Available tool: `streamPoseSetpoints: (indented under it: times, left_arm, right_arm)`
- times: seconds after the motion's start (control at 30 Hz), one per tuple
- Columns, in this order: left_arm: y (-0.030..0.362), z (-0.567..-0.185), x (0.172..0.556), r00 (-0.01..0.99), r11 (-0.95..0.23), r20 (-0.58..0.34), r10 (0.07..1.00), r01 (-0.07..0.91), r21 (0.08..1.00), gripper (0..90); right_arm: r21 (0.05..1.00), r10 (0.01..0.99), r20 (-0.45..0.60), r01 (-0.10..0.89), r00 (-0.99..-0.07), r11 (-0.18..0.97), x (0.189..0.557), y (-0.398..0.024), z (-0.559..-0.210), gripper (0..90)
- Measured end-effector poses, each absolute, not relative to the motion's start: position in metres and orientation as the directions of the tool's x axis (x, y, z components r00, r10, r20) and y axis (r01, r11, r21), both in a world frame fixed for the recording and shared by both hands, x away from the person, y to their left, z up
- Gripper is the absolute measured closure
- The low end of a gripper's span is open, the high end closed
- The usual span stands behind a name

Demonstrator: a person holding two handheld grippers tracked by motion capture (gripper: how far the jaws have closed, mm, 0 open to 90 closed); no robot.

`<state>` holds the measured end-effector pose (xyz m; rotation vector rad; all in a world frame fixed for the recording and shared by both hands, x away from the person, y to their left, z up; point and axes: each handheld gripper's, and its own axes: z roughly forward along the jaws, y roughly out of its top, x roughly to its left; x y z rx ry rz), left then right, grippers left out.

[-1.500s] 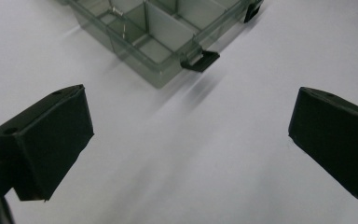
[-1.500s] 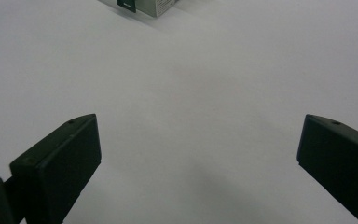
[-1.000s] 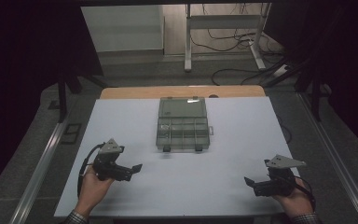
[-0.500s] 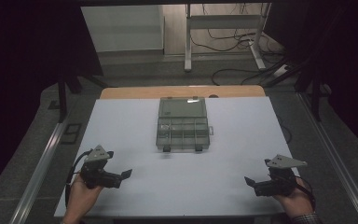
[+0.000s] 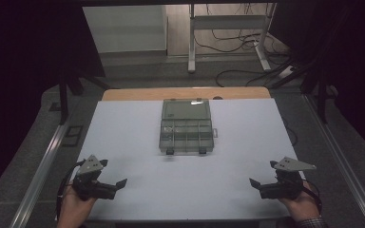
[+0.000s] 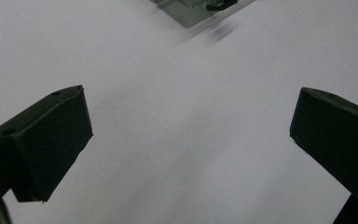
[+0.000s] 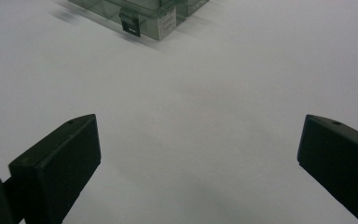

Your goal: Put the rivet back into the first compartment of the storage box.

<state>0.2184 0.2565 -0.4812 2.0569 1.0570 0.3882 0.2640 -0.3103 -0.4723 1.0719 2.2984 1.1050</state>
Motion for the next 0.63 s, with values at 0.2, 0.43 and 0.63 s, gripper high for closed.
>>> streamPoseSetpoints:
  times: [0.2, 0.43, 0.63]
  left_arm:
    - [0.261, -0.484, 0.209, 0.601, -0.373, -0.049, 0.798, 0.555, 0.744, 0.0]
    - [0.265, -0.485, 0.203, 0.592, -0.38, -0.033, 0.805, 0.557, 0.738, 0.0]
    - [0.268, -0.486, 0.203, 0.58, -0.368, -0.041, 0.813, 0.569, 0.735, 0.0]
  right_arm:
    - [0.784, 0.766, -0.006, 0.473, -0.643, 0.403, 0.264, -0.31, -0.472, 0.0]
    - [0.78, 0.764, -0.011, 0.472, -0.645, 0.41, 0.264, -0.309, -0.473, 0.0]
    - [0.775, 0.764, -0.015, 0.475, -0.645, 0.416, 0.264, -0.309, -0.474, 0.0]
